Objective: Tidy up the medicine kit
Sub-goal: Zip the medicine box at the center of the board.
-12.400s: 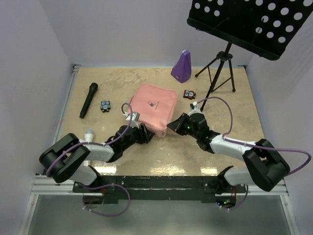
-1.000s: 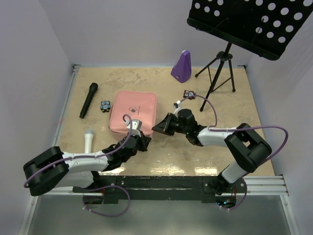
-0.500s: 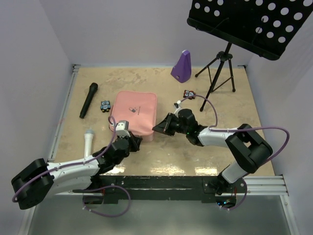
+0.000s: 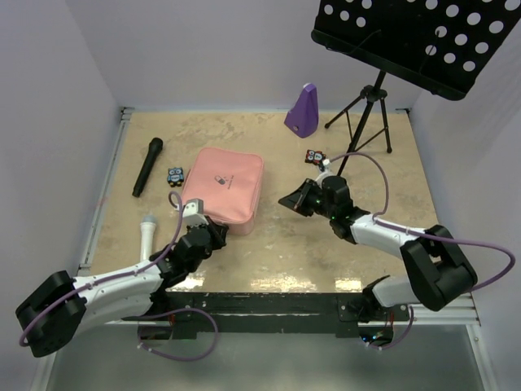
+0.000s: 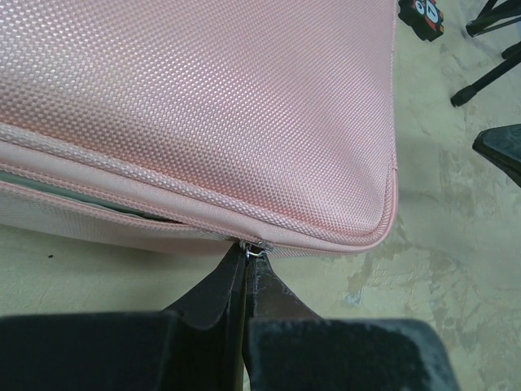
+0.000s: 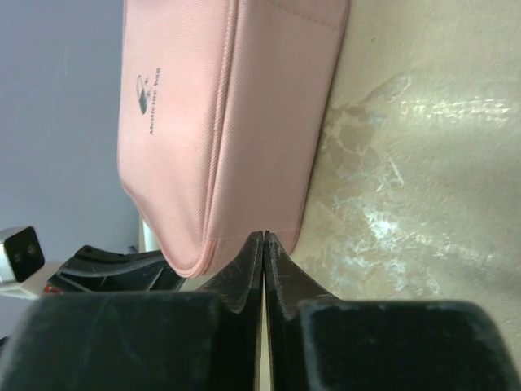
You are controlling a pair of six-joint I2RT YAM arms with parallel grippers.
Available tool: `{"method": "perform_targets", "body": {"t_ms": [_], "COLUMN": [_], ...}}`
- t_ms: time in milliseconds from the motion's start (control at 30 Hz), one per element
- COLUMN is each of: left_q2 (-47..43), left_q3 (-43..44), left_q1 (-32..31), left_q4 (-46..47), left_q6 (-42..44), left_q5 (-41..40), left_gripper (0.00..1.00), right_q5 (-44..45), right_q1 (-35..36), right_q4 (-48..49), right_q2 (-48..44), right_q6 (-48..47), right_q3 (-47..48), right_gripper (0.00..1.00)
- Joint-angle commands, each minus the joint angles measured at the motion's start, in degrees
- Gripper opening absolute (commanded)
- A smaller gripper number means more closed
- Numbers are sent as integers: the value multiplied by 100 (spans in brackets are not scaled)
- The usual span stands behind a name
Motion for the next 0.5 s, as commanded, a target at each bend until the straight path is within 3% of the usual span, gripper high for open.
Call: {"method": "perform_targets", "body": {"t_ms": [0,33,100,167,467], "left_q2": [218,297,490,745,1755], "left_q3": [-94,-77,-7,116,775], "left_q1": [78,69,69,61,-132], "left_q4": [-189,-66,319,593,1288], "left_q6": [270,340,559,761,1088], "left_q5": [-131,-61,193,448,915], "left_gripper": [0,0,0,0,0], "right_q5": [-605,-667,-755,-861,-677], "right_q1": [106,211,457,686,977], "right_q4": [294,321,418,418,585], "right_q2": [-76,-58,-14,152,364], "right_q6": [-455,-463,-437,-402,28], "right_q3": [16,42,103,226,201], "right_gripper": [17,32,52,62,68]}}
